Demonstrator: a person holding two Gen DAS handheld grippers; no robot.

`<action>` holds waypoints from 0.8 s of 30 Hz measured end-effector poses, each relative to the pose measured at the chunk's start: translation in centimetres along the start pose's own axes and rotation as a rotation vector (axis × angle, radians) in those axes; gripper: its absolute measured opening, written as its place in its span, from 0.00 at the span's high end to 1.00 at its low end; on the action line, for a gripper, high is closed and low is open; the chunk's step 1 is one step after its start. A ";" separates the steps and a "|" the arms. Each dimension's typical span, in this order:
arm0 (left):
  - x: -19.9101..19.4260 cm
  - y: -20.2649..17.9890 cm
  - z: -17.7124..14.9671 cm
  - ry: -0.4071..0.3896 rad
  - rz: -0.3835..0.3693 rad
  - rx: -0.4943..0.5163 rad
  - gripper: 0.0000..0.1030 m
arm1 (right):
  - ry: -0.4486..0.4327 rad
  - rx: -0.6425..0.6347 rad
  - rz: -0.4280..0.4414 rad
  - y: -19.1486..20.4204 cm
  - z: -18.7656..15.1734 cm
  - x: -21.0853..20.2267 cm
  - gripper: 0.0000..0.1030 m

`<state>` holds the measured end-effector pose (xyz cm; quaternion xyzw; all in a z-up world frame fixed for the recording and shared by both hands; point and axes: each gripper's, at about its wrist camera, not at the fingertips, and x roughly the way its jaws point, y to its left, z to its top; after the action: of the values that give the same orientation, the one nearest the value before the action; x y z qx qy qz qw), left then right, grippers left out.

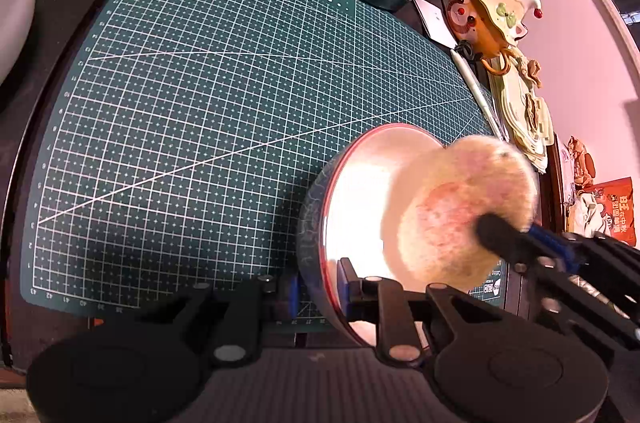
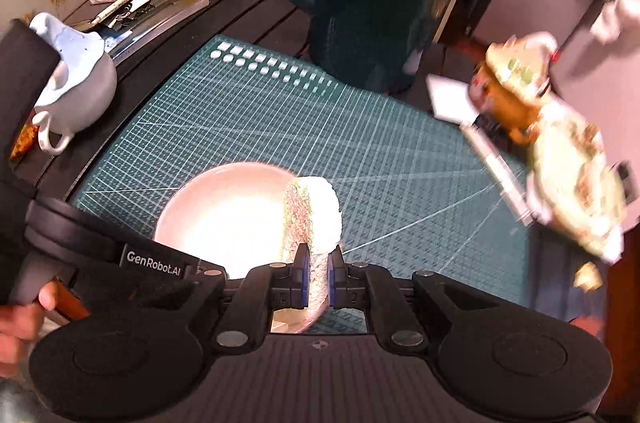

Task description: Clean bowl

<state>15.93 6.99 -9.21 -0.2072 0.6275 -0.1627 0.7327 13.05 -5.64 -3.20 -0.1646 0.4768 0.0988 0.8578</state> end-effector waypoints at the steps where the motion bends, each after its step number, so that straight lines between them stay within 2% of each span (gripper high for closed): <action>1: 0.0 0.0 0.0 0.000 0.000 0.000 0.81 | -0.014 -0.003 -0.006 0.0 0.0 -0.5 0.93; 4: 0.0 0.1 0.1 0.002 0.001 -0.001 0.81 | -0.046 0.017 0.004 -0.6 0.2 -2.0 0.93; 9: 0.0 0.1 0.0 0.001 0.003 -0.003 0.82 | -0.039 0.129 0.153 -2.4 0.6 -2.9 0.93; 16: 0.0 0.1 0.1 0.000 0.003 0.001 0.83 | 0.035 0.173 0.255 -1.6 -0.2 0.7 0.93; 18: 0.0 0.1 0.1 -0.001 0.001 0.000 0.83 | 0.039 0.166 0.249 -1.3 -0.3 1.5 0.93; 22: 0.0 0.1 0.1 -0.003 -0.001 -0.001 0.83 | 0.084 0.080 0.122 -1.0 0.1 1.9 0.93; 24: 0.0 0.1 0.1 -0.004 -0.001 -0.001 0.83 | 0.076 0.037 0.088 -0.8 0.3 1.4 0.93</action>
<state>16.05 7.08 -9.24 -0.2083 0.6261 -0.1625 0.7336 14.23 -6.30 -4.07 -0.1312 0.5177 0.1211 0.8367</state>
